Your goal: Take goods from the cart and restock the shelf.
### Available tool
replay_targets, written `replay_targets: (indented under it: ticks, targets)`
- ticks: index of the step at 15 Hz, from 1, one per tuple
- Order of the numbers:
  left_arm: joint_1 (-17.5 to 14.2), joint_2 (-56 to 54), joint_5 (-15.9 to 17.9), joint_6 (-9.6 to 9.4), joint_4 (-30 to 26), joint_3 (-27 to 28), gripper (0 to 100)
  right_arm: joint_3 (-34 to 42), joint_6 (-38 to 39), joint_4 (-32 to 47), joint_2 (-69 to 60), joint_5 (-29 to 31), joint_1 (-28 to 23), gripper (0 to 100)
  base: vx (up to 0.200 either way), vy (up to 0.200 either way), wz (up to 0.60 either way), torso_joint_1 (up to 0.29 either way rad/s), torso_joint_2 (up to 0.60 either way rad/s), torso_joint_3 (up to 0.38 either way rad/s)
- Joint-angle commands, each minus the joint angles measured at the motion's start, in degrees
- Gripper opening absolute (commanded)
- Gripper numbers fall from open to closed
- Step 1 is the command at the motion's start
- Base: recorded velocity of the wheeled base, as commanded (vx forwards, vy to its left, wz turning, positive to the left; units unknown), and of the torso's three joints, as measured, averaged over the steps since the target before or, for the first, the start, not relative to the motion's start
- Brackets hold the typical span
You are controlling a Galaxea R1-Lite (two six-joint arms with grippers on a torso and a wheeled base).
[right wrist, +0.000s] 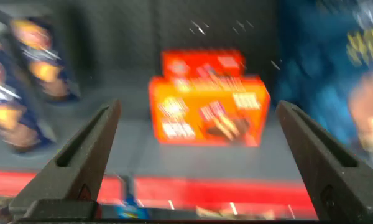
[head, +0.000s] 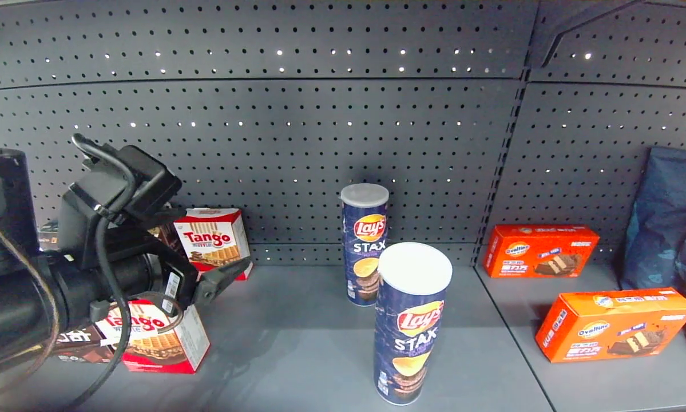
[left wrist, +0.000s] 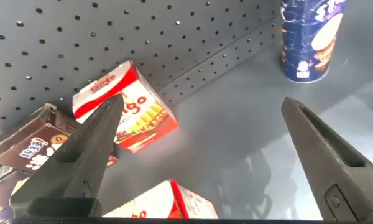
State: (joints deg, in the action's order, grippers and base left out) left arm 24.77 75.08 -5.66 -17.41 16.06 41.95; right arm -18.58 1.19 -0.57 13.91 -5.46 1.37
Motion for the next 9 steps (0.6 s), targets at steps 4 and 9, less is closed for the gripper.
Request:
replay_targets:
  ticks: [4, 9]
  targets:
    - [-0.43, -0.37, 0.12, 0.36, 0.2, -0.99, 100, -9.11, -9.46, -2.42, 36.36, -4.82, 20.43, 100, 0.0, 0.0, 0.0, 0.0, 0.0, 0.0]
    - [-0.6, -0.37, 0.12, 0.45, 0.2, -0.64, 100, -10.6, -4.27, -14.63, 53.41, 1.51, 32.12, 100, 0.0, 0.0, 0.0, 0.0, 0.0, 0.0]
